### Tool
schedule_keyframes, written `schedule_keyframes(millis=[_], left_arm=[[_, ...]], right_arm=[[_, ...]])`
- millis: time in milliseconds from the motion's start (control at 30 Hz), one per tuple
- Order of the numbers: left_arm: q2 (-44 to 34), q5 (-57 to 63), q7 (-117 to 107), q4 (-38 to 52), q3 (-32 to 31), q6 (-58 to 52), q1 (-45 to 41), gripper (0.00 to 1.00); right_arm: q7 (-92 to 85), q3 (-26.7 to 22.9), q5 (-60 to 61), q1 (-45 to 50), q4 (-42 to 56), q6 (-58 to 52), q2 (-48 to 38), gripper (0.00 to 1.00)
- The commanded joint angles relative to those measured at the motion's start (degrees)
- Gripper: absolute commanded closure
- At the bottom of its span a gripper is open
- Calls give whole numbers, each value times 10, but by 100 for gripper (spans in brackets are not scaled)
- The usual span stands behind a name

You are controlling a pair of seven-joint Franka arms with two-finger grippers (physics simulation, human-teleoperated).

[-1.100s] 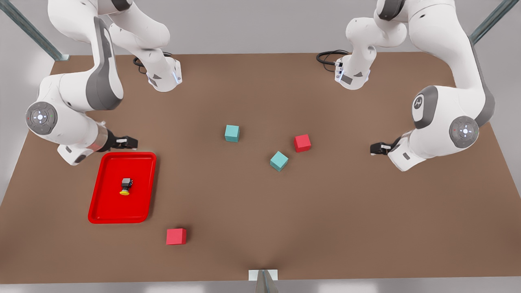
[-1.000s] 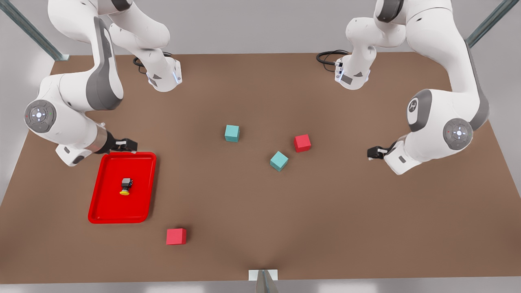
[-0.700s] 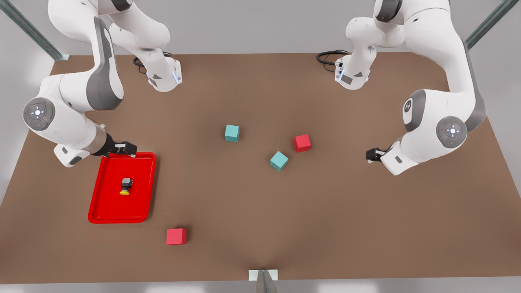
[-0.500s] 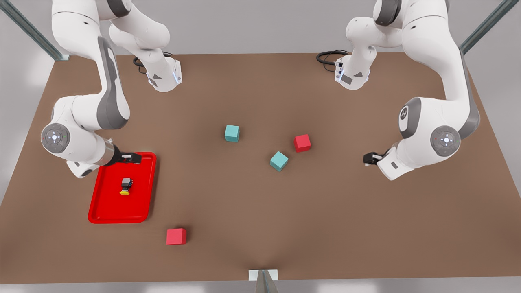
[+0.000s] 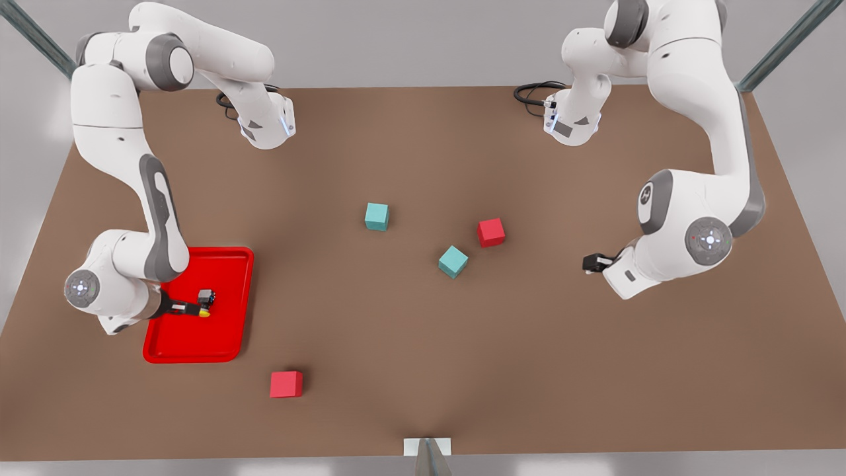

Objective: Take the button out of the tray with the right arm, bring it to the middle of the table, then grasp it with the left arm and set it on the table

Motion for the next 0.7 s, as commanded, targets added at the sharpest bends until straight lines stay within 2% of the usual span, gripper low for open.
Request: schedule_keyframes(millis=[0, 267, 333, 667], left_arm=[[1, 1, -15, 0, 0, 5, -6, 0], [12, 0, -29, 0, 0, 13, -12, 0], [18, -1, -29, 0, 0, 13, -12, 0], [36, 0, -29, 0, 0, 36, -12, 0]], right_arm=[[-75, 1, -13, 2, -38, 68, -7, 0], [-77, 5, -46, 0, -80, 99, -6, 0], [-86, 5, -47, -5, -132, 190, -6, 0], [-84, 5, -46, -5, -146, 192, 7, 0]])
